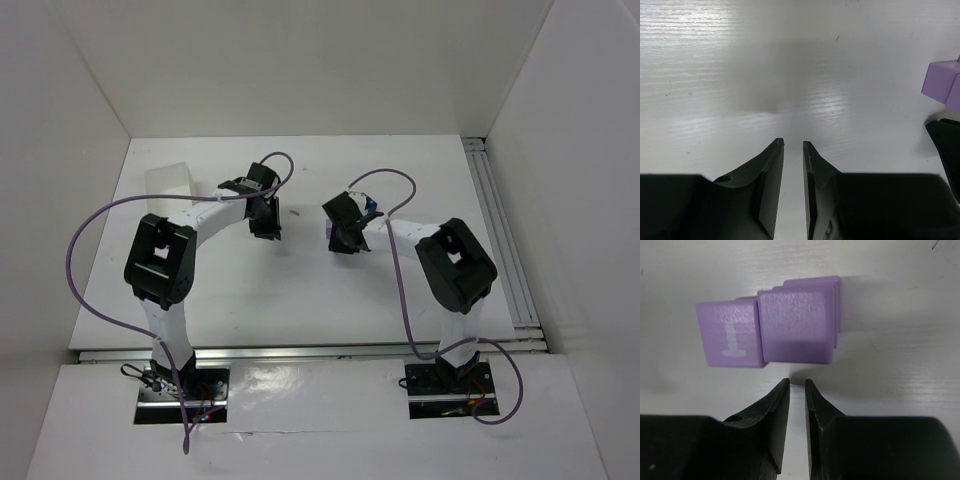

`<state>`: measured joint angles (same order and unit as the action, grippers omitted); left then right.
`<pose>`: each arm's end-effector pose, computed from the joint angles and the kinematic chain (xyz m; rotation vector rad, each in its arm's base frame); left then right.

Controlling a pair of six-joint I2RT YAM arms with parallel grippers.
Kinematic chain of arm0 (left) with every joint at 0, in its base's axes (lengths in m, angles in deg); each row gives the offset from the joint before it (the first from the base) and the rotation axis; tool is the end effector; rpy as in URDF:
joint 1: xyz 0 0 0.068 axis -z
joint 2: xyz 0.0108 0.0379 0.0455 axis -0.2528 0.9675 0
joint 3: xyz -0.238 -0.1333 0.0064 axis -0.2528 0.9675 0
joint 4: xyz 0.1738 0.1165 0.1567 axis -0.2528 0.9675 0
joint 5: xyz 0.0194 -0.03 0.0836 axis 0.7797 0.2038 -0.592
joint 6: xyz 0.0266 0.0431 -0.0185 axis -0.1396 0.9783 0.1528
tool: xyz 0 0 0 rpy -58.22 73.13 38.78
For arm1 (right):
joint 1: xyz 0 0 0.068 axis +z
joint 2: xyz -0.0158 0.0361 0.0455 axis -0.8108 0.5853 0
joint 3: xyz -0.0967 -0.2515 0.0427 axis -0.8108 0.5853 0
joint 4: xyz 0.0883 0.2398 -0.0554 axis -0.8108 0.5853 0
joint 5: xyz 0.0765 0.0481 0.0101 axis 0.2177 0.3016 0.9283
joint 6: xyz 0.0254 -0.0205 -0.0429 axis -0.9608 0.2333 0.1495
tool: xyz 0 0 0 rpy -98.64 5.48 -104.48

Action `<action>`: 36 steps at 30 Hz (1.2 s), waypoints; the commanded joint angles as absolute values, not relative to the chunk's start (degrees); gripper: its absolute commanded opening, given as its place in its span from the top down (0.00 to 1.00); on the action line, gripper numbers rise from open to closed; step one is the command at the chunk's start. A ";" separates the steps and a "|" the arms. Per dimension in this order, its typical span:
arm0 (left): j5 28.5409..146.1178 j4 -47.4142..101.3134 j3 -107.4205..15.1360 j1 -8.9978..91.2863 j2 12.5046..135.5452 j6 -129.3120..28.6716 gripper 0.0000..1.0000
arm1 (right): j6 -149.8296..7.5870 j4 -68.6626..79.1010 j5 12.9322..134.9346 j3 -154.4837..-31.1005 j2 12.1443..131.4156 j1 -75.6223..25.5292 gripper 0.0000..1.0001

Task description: Build the wood block tower

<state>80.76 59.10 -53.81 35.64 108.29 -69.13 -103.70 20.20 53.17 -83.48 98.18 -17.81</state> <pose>0.3789 -0.1466 0.1975 -0.2071 2.6513 -0.3456 0.3132 0.2206 0.1584 0.1541 2.5341 0.2350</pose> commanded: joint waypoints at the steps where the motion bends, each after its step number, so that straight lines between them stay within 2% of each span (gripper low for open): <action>1: 80.21 59.64 -53.78 35.65 106.20 -69.85 0.65 | -104.91 17.98 50.56 -87.21 99.68 -17.52 0.74; 26: 80.21 60.17 -54.83 35.65 107.78 -69.33 0.67 | -103.86 19.04 48.36 -91.95 104.08 -17.52 0.74; 36: 81.27 60.17 -55.36 35.65 107.78 -68.80 0.68 | -104.38 20.09 47.84 -86.95 96.88 -15.86 0.74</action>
<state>80.76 59.60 -53.81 35.64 108.29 -68.98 -103.86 20.11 50.06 -88.75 102.44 -17.36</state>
